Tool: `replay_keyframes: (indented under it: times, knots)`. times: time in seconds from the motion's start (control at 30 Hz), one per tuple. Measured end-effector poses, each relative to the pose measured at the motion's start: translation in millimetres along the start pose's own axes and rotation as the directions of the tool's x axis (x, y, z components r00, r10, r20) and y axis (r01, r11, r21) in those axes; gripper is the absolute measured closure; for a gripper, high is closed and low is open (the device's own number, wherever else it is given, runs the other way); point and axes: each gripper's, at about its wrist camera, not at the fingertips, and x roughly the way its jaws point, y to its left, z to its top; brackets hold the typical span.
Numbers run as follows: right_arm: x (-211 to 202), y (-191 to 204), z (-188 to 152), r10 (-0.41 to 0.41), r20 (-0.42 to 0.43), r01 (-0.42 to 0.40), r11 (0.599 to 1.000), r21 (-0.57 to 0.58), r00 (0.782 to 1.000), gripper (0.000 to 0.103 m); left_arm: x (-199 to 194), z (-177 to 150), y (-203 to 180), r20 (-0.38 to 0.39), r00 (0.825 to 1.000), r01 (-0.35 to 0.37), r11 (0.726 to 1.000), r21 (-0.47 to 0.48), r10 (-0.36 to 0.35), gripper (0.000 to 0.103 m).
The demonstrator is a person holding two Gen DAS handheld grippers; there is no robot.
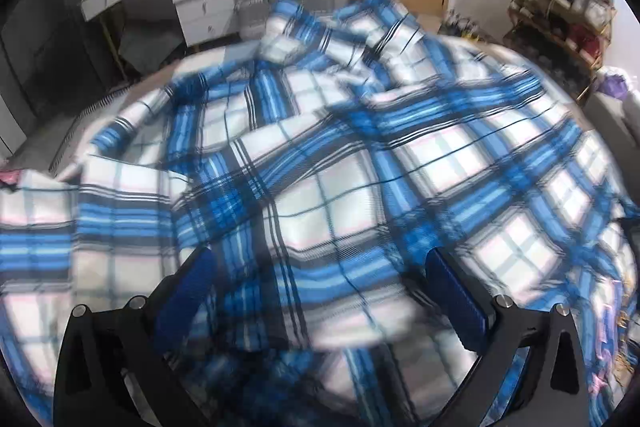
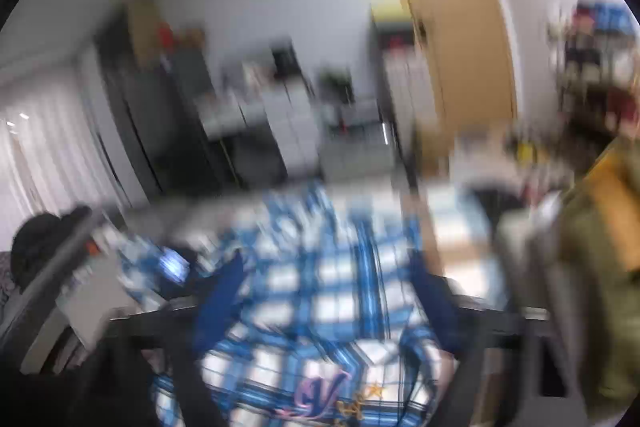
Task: Fold large clothes
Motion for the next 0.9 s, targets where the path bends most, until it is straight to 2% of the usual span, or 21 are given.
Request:
replay_keyframes:
  times: [0.03,0.1,0.17,0.23,0.3,0.33,0.37,0.4,0.43,0.5,0.57,0.6,0.7,0.73,0.83,0.9]
  knots:
    - [-31,12,7,-0.002,0.045,0.004,0.999,-0.033,0.999,0.003,-14,-2,-5,0.027,0.999,0.028,1.0,-0.004,-0.028,0.001]
    - [-66,33,24,-0.013,0.065,0.018,0.997,-0.078,0.998,0.0,-46,-5,-18,0.075,0.994,0.081,0.997,0.011,-0.081,0.001]
    - [-102,51,30,0.041,0.011,-0.04,0.995,-0.091,0.999,0.0,-77,-8,-30,0.107,0.991,0.073,0.996,0.041,-0.077,0.001]
    - [-132,62,32,0.125,-0.086,-0.127,0.992,-0.026,0.988,0.0,-107,-13,-37,0.145,0.987,0.06,0.996,0.073,-0.07,0.001]
    - [-147,70,31,0.189,-0.279,-0.176,0.982,0.072,0.941,0.0,-132,-20,-39,0.174,0.983,0.043,0.996,0.081,-0.057,0.001]
    - [-156,78,25,0.188,-0.366,-0.165,0.982,0.093,0.912,0.0,-143,-24,-38,0.186,0.98,0.051,0.995,0.085,-0.066,0.001]
    - [-161,83,23,0.156,-0.409,-0.135,0.988,0.082,0.899,0.0,-153,-30,-39,0.197,0.978,0.059,0.994,0.09,-0.075,0.001]
    - [-172,86,20,0.087,-0.432,-0.073,0.996,0.048,0.897,0.0,-162,-36,-40,0.208,0.975,0.052,0.994,0.095,-0.071,0.001]
    - [-179,94,13,-0.016,-0.414,0.01,1.0,-0.016,0.91,0.0,-169,-40,-39,0.221,0.974,0.037,0.995,0.094,-0.058,0.001]
    - [-180,106,0,-0.13,-0.306,0.087,0.985,-0.148,0.943,0.0,-183,-49,-35,0.258,0.965,0.013,0.997,0.082,-0.034,0.001]
    - [-158,116,-19,-0.218,-0.179,0.166,0.95,-0.266,0.96,0.0,-195,-58,-24,0.289,0.957,-0.007,0.999,0.053,-0.008,0.001]
    - [-140,122,-32,-0.234,-0.142,0.183,0.936,-0.3,0.962,0.0,-198,-61,-17,0.295,0.955,-0.018,0.999,0.04,0.006,0.001]
    - [-51,114,-72,-0.198,-0.171,0.139,0.942,-0.307,0.965,0.0,-203,-66,5,0.286,0.954,-0.085,0.996,-0.011,0.085,0.001]
    - [-7,109,-89,-0.197,-0.187,0.134,0.943,-0.304,0.963,0.0,-202,-65,14,0.281,0.953,-0.111,0.994,-0.026,0.114,0.001]
    - [93,100,-126,-0.218,-0.237,0.128,0.93,-0.345,0.947,0.0,-191,-61,59,0.262,0.935,-0.219,0.971,-0.1,0.238,0.001]
    - [118,96,-134,-0.215,-0.23,0.125,0.928,-0.35,0.949,0.0,-180,-58,92,0.227,0.928,-0.268,0.952,-0.15,0.297,0.001]
